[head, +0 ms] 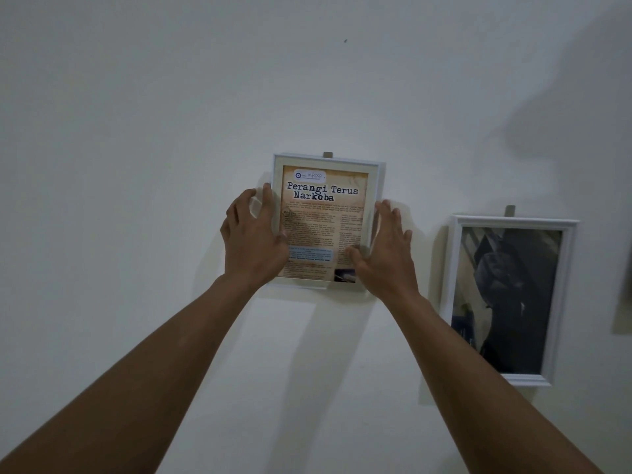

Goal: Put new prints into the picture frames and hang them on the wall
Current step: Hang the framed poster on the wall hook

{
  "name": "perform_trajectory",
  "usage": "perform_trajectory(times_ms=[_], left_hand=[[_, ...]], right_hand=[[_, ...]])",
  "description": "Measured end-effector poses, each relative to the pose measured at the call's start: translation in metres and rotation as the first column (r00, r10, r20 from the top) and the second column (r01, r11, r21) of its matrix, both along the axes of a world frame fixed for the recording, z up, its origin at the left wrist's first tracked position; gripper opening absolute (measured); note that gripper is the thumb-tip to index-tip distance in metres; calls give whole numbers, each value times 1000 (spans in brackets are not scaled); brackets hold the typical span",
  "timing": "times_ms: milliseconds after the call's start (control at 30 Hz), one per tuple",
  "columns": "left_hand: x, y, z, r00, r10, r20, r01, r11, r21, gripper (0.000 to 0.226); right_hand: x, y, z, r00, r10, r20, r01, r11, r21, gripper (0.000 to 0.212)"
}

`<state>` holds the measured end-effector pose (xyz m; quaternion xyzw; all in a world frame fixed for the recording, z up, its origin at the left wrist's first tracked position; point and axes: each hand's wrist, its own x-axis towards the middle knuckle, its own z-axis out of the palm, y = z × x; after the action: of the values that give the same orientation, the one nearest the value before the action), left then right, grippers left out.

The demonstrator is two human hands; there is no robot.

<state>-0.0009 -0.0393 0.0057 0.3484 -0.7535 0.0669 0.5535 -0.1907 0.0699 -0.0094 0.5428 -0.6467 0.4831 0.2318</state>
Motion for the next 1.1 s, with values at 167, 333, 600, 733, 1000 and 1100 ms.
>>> perform_trajectory(times_ms=[167,333,600,733,1000,1100], left_hand=[[-1,-1,-3,998,-50,-31,51,998,21,86],[-1,0,-3,996,-78,-40,79,996,29,87],[-1,5,0,994,-97,-53,101,993,60,82],[0,17,2,987,-92,-132,98,994,44,75],[-44,97,-8,935,-337,-106,312,928,-202,50],[-78,123,-18,888,-447,-106,436,893,-107,43]], right_hand=[[-2,1,0,1000,12,8,-12,1000,9,94],[-2,3,0,1000,5,-7,-4,999,36,97],[-1,11,4,1000,21,-4,-21,998,54,94],[-3,24,8,999,31,10,-31,998,49,87],[-33,86,13,996,-88,-33,91,992,86,69],[-60,116,8,992,-125,-9,125,988,88,68]])
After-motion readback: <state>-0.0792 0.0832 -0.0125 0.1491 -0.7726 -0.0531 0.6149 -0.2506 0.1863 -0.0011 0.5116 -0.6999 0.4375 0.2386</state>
